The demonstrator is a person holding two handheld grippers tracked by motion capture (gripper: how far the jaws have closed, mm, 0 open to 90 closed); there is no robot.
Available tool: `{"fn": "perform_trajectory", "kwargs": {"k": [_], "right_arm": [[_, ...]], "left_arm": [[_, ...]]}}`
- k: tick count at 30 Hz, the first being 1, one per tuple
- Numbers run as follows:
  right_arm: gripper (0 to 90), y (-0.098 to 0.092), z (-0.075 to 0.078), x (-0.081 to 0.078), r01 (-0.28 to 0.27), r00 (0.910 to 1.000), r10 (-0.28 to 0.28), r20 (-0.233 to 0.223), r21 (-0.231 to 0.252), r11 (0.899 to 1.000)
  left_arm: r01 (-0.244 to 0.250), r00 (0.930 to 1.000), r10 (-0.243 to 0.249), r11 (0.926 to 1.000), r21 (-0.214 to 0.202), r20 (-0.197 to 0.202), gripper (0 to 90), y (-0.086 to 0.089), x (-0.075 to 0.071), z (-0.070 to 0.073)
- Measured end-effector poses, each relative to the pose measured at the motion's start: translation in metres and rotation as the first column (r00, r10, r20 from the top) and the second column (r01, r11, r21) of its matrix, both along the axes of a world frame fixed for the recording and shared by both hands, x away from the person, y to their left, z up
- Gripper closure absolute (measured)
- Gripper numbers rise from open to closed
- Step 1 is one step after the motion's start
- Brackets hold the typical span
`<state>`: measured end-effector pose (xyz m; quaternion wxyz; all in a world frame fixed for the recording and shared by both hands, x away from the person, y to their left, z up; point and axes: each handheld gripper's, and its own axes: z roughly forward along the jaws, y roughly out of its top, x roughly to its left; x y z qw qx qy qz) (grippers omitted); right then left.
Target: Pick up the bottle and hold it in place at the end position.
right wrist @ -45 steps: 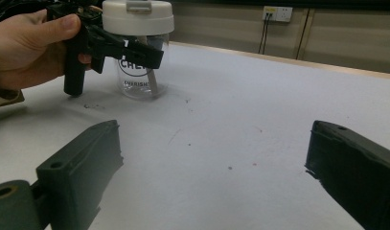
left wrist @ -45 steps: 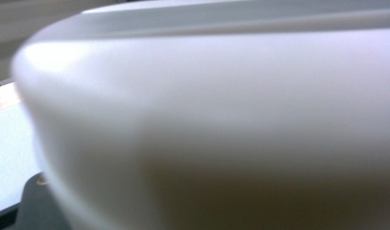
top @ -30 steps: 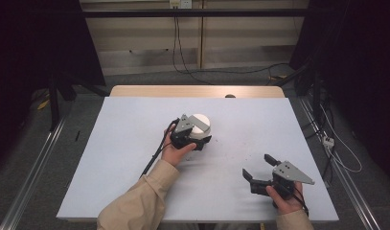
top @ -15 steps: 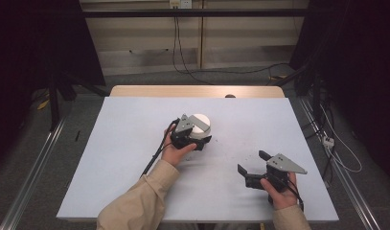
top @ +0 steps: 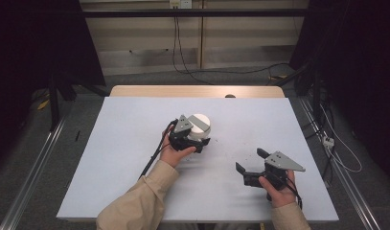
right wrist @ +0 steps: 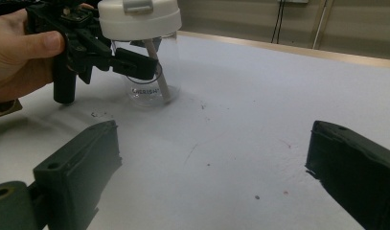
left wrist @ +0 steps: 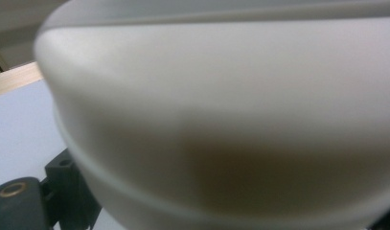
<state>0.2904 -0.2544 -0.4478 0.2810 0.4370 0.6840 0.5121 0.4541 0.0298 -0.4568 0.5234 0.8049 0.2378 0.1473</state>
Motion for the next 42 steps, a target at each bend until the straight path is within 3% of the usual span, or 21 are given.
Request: {"fn": "perform_trajectory", "kwargs": {"k": [3,9,13,18,22,42], "right_arm": [[4.1,0.0,0.0,-0.001,0.003,1.0,-0.003,0.002,-0.001,1.0],[4.1,0.0,0.001,0.0,-0.003,1.0,0.003,0.003,-0.007,1.0],[4.1,0.002,0.001,0.001,-0.007,1.0,0.007,-0.001,-0.005,1.0],[4.1,0.004,0.003,0.002,-0.009,1.0,0.009,-0.003,-0.004,1.0],[4.1,0.004,0.004,0.003,-0.011,0.9999,0.011,-0.004,-0.007,1.0],[4.3,0.016,0.005,0.015,-0.022,0.9994,0.022,-0.025,-0.005,1.0]], "left_arm": [[-0.011,0.9999,0.011,0.9998,0.018,0.005,7.0,0.002,-0.002,-0.001],[-0.02,0.9998,0.02,0.9998,-0.006,-0.005,10.2,0.007,-0.003,-0.003],[-0.02,0.9996,0.02,0.9998,0.004,0.02,10.3,0.005,-0.003,-0.003],[-0.022,0.9997,0.022,0.9996,-0.016,0.012,11.3,0.003,-0.003,-0.004],[-0.012,0.9999,0.013,0.9992,-0.038,0.01,17.4,0.003,-0.003,-0.003],[-0.008,0.9998,0.008,0.9995,-0.03,0.016,18.5,0.003,-0.003,-0.003]]}}
